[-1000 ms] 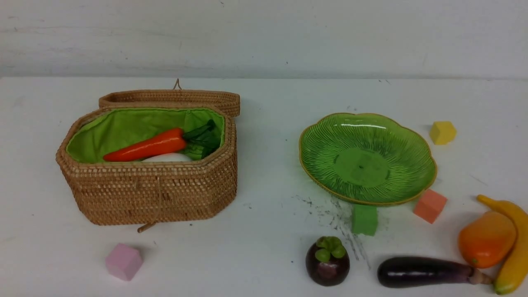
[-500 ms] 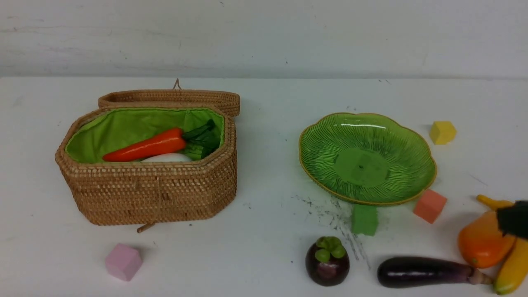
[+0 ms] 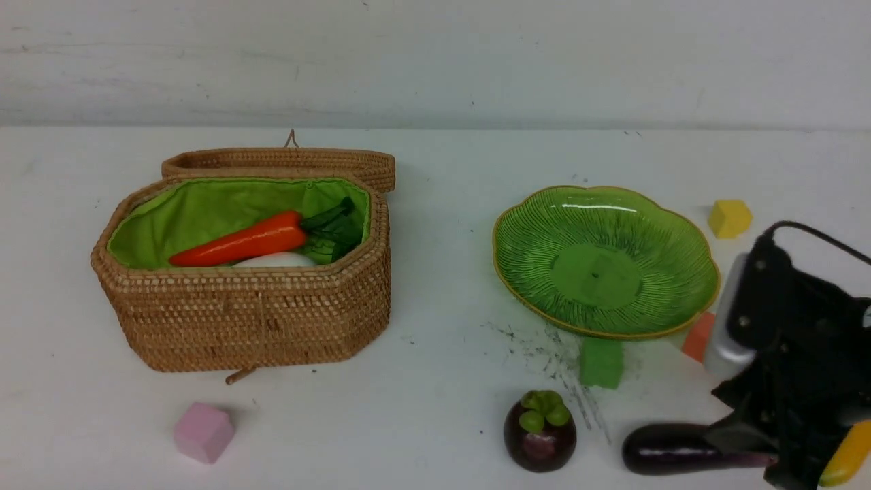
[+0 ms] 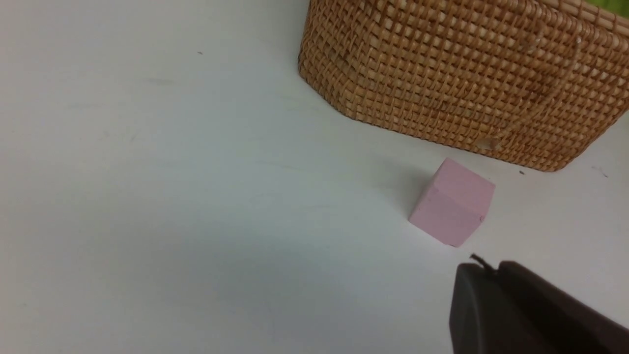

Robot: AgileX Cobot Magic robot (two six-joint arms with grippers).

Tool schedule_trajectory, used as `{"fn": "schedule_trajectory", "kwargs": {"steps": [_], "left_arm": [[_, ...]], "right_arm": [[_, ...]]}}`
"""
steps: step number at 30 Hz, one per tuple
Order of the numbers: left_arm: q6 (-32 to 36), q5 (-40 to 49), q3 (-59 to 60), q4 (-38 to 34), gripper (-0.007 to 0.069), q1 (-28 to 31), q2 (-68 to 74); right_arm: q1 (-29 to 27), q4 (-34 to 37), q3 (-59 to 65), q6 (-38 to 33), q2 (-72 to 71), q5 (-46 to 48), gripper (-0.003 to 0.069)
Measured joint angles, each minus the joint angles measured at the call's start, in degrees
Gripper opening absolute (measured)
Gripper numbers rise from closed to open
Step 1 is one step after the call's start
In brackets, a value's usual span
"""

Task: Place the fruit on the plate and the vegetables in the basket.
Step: Grab an eggplant with your right arm and place it in the basket on the left.

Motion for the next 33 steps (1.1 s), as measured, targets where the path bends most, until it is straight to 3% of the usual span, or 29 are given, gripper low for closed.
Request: {"fn": "schedule_trajectory", "kwargs": {"steps": [4,7,11,16,20,29,33], "left_arm": [[0.0,0.0,0.0,0.0,0.0036,0.0,0.0],[0.0,0.0,0.0,0.1,0.0036,0.0,0.0],[0.0,0.0,0.0,0.1,0.0037,0.0,0.0],[0.0,0.0,0.0,0.1,0.0039,0.0,0.0],[0.0,0.0,0.0,0.1,0.0039,0.0,0.0],[0.0,0.0,0.0,0.1,0.0041,0.0,0.0],[0.0,0.0,0.0,0.1,0.0043,0.0,0.0]], "right_arm": [[0.2,-3.8,-0.2,-6.7,5.6,-2.1,0.0488],[0.2,-7.2,-0.2,-7.7,9.6,-4.2,0.0561],[0.2,-10.3,-0.7,-7.7,14.2,-7.2,0.0601],[1.0,-10.3,-2.1,-7.7,19.6,-6.3,0.0543],[2.6,-10.0,-4.3,-7.7,22.0,-2.1,0.0364],[7.8,-6.3,-17.5,-3.0,20.5,14.0,0.0374],[11.4,-1.4,-30.3,2.2,19.0,20.3,0.0374]]}}
